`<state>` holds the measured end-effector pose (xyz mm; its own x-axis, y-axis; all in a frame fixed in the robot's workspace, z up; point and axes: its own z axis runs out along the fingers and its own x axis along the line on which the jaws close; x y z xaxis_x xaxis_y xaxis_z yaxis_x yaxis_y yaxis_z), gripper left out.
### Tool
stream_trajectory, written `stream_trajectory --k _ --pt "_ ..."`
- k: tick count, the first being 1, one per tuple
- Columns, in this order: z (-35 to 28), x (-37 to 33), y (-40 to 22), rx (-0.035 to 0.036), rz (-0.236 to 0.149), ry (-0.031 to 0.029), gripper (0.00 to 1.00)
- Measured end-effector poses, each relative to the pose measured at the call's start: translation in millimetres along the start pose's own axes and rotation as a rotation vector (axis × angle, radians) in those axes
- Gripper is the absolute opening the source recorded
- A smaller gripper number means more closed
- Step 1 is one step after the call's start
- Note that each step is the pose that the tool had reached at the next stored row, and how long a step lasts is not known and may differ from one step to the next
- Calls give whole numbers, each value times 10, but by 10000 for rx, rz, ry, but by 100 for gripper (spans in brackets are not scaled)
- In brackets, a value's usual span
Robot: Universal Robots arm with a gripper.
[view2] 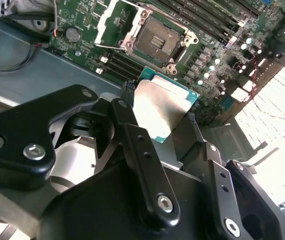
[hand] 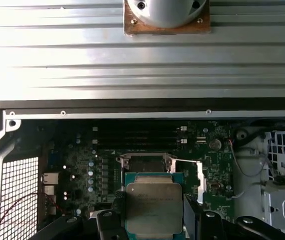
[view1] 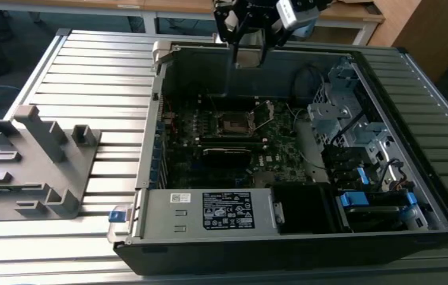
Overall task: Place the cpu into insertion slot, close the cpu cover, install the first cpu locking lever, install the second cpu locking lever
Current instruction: 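Place the cpu into insertion slot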
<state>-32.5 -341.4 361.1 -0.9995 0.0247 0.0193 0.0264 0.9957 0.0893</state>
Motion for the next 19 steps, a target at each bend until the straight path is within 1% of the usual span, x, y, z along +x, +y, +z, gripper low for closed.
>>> stream_trajectory --k 6,10,19 --pt "109 33 -11 0 0 0 54" --pt "138 36 -14 -1 0 0 54" --pt "291 39 -27 0 0 0 54"
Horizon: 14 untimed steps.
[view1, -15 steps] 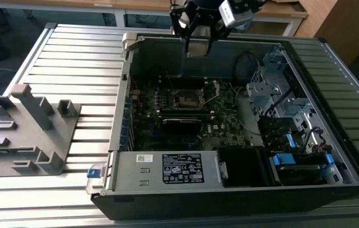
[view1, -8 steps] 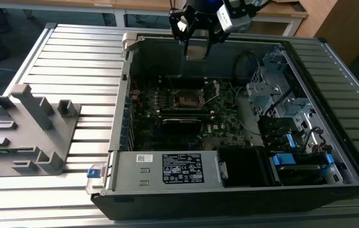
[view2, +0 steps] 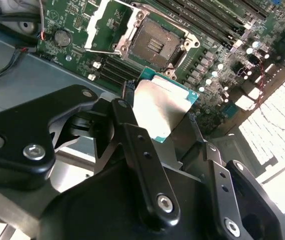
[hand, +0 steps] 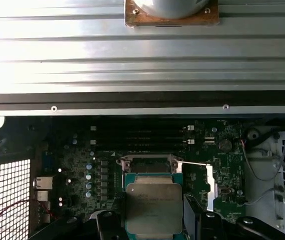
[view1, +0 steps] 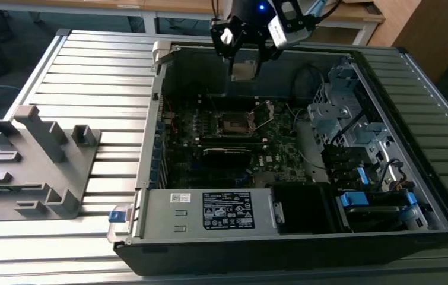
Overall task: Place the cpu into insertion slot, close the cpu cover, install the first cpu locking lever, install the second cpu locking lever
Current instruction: 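Place the cpu into insertion slot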
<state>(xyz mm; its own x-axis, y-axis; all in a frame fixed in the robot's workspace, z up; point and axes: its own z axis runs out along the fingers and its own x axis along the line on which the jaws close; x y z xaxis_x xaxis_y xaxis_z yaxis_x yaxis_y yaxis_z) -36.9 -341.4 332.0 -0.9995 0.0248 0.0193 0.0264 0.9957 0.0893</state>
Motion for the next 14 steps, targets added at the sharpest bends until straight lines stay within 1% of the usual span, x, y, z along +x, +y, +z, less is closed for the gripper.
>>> stream_trajectory --k 2,3,11,14 --pt "35 1 -3 -2 0 -1 54" --pt "41 1 -3 -1 -1 0 54" --pt "44 1 -4 0 0 0 54" --pt "64 1 -6 -1 -1 -1 54"
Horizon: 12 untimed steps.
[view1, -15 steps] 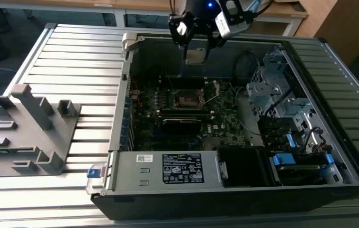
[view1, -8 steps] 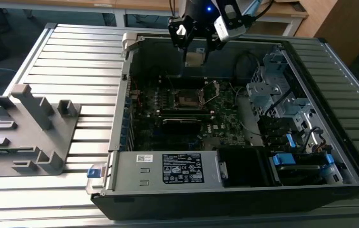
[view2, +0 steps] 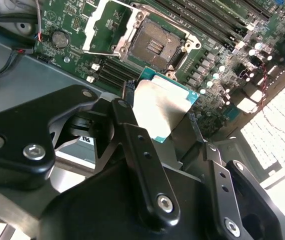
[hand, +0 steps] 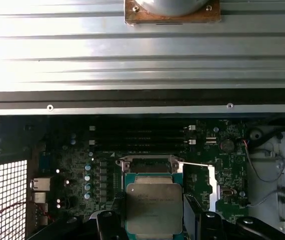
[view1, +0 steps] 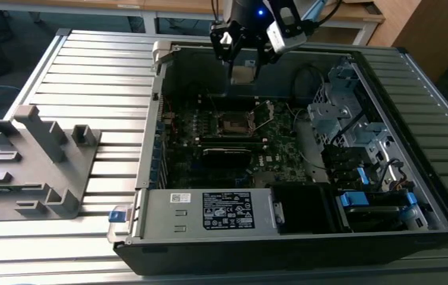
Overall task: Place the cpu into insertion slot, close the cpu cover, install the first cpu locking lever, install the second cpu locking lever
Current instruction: 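Place the cpu into insertion slot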
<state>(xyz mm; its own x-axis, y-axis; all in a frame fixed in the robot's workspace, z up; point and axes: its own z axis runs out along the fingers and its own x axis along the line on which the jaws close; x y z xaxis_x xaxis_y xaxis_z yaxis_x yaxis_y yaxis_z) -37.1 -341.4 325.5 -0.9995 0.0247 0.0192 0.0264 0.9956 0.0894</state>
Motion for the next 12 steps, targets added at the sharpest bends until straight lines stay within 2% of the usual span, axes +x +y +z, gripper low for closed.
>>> stream_trajectory --k 12 --pt "45 -1 -4 -1 0 0 54"
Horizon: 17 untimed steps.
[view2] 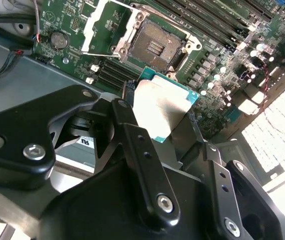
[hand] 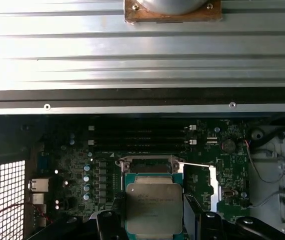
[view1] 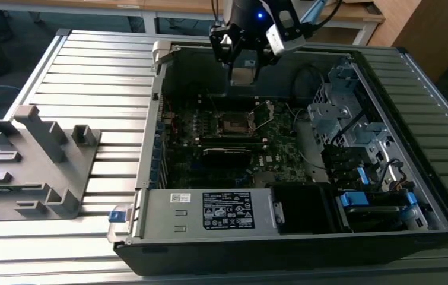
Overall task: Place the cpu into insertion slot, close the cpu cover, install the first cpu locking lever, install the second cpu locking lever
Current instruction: 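Place the cpu into insertion slot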
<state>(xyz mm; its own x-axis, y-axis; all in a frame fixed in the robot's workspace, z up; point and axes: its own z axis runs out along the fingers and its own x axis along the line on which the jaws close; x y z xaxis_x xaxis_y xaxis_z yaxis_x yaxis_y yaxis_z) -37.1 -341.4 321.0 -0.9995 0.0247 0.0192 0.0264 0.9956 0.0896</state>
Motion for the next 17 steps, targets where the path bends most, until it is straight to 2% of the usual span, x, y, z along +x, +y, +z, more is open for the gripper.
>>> stream_trajectory --k 9,17 --pt "33 -1 -3 -2 0 -1 54" --pt "123 -2 -11 2 0 1 54"
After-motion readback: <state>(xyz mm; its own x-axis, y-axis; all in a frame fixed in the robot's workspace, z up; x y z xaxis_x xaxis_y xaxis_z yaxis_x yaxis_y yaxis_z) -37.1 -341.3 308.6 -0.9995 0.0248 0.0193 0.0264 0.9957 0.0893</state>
